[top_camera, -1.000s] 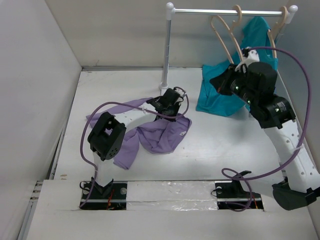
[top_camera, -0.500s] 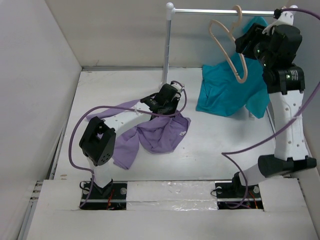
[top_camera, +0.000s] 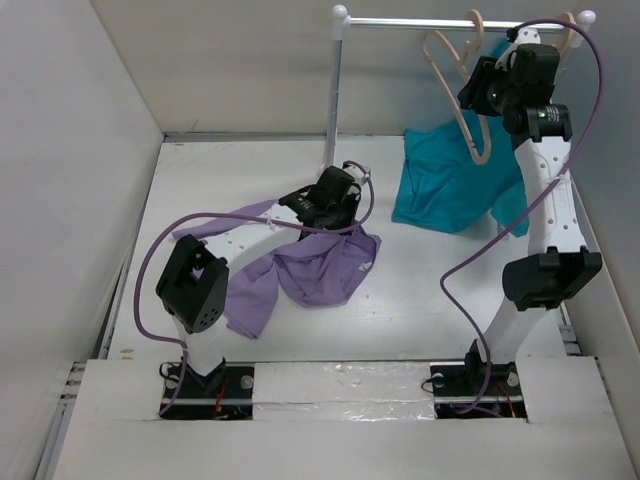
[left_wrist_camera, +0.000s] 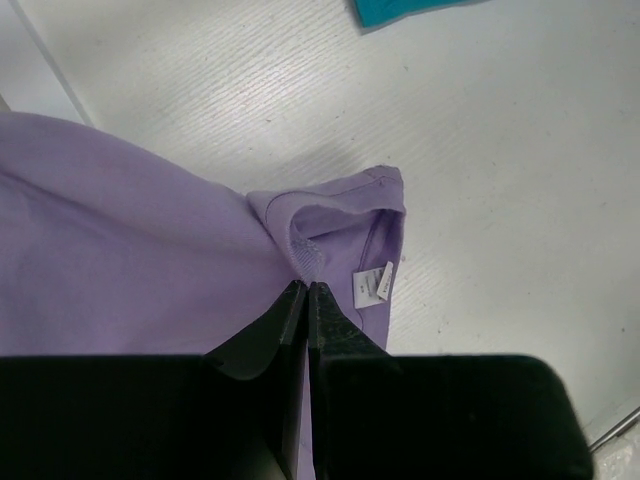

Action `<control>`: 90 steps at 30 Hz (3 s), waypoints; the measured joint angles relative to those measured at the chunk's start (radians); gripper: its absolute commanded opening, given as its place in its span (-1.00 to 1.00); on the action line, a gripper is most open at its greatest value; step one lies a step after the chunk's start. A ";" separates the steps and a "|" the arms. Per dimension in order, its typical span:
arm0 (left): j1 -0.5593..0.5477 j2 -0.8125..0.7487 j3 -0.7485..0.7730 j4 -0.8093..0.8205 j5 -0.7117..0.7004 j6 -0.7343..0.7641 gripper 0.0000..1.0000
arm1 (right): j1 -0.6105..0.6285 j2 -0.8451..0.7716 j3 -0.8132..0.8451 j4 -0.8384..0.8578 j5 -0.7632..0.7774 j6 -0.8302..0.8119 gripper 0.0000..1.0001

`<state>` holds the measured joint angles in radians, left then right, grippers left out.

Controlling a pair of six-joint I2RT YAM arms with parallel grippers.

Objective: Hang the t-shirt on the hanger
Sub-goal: Pick up the hanger from the clothesline, then place the T-shirt on the hanger.

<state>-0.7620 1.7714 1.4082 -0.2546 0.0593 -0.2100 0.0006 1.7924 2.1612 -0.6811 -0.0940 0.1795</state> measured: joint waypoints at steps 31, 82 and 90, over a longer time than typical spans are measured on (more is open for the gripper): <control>0.000 -0.021 0.000 -0.004 0.039 0.000 -1.00 | 0.092 0.095 0.089 0.016 0.172 -0.071 -0.35; 0.176 0.060 0.193 -0.020 0.081 -0.053 -1.00 | 0.339 -0.974 -0.998 0.037 -0.146 0.253 -1.00; 0.210 0.112 0.290 -0.043 0.102 -0.075 -1.00 | 0.441 -1.113 -1.089 -0.104 -0.186 0.378 -1.00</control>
<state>-0.5518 1.8835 1.6978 -0.2974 0.1616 -0.2848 0.4412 0.6796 1.0721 -0.7849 -0.2798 0.5575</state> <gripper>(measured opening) 0.007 0.112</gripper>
